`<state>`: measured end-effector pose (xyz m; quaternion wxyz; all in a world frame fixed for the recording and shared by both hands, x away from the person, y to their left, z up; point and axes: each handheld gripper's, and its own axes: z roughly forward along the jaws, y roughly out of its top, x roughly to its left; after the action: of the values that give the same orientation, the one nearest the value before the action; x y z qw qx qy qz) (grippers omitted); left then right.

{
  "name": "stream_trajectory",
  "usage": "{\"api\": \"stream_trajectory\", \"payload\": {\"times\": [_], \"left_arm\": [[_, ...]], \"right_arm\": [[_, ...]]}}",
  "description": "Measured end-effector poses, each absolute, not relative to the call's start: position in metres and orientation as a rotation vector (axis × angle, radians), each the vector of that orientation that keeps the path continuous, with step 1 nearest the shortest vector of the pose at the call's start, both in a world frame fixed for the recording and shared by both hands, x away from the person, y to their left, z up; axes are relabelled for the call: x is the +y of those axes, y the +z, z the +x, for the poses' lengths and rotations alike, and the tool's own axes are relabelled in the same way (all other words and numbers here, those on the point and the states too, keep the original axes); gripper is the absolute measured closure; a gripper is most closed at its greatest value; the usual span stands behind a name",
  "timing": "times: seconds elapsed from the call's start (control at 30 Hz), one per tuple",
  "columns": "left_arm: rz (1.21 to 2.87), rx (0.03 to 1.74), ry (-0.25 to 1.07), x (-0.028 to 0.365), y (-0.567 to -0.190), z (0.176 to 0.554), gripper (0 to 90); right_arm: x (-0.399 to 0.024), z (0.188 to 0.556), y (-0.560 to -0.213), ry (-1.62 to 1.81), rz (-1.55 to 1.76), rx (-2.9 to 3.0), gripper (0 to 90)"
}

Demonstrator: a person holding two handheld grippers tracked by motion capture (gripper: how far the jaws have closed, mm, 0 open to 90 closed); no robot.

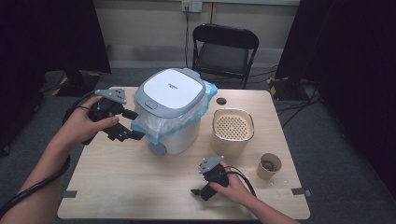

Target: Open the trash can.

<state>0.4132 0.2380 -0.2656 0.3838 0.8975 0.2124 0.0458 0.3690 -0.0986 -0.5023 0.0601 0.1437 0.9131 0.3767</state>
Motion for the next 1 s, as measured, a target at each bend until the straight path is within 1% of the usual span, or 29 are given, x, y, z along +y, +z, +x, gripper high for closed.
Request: {"api": "stream_trajectory", "payload": {"times": [0.5, 0.77, 1.0], "left_arm": [[2.314, 0.495, 0.118, 0.212, -0.247, 0.432, 16.2], [2.317, 0.477, 0.125, 0.203, -0.244, 0.442, 16.2], [2.287, 0.49, 0.116, 0.201, -0.247, 0.447, 15.8]], "right_arm": [[-0.099, 0.369, -0.502, 1.138, 0.436, 2.767, 0.0], [-0.099, 0.369, -0.502, 1.138, 0.436, 2.768, 0.0], [-0.099, 0.369, -0.502, 1.138, 0.437, 2.767, 0.0]]}}
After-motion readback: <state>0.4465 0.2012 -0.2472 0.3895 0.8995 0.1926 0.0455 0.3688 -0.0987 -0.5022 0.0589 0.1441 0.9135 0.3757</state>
